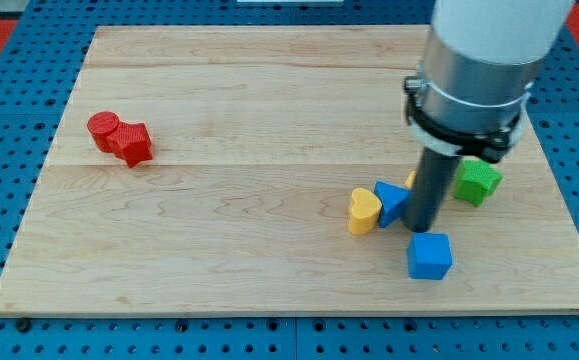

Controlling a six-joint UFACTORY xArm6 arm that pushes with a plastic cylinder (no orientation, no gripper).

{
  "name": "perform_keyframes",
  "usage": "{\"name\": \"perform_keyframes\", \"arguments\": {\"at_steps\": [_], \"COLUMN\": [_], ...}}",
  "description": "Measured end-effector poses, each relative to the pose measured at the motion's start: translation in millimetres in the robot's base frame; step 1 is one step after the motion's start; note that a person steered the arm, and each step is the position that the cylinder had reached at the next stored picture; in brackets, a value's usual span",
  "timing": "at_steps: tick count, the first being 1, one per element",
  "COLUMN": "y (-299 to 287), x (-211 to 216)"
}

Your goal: Move the blue cube into the red star

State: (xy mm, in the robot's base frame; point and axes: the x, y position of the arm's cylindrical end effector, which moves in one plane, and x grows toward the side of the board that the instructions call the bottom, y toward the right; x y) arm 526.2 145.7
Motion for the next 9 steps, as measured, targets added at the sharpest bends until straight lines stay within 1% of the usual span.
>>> {"name": "perform_keyframes", "arguments": {"at_steps": [1,2,4,5,7,8,9], "y": [63,79,56,51,-36,-68,-79], "x": [4,7,53,53,53,53,40]}}
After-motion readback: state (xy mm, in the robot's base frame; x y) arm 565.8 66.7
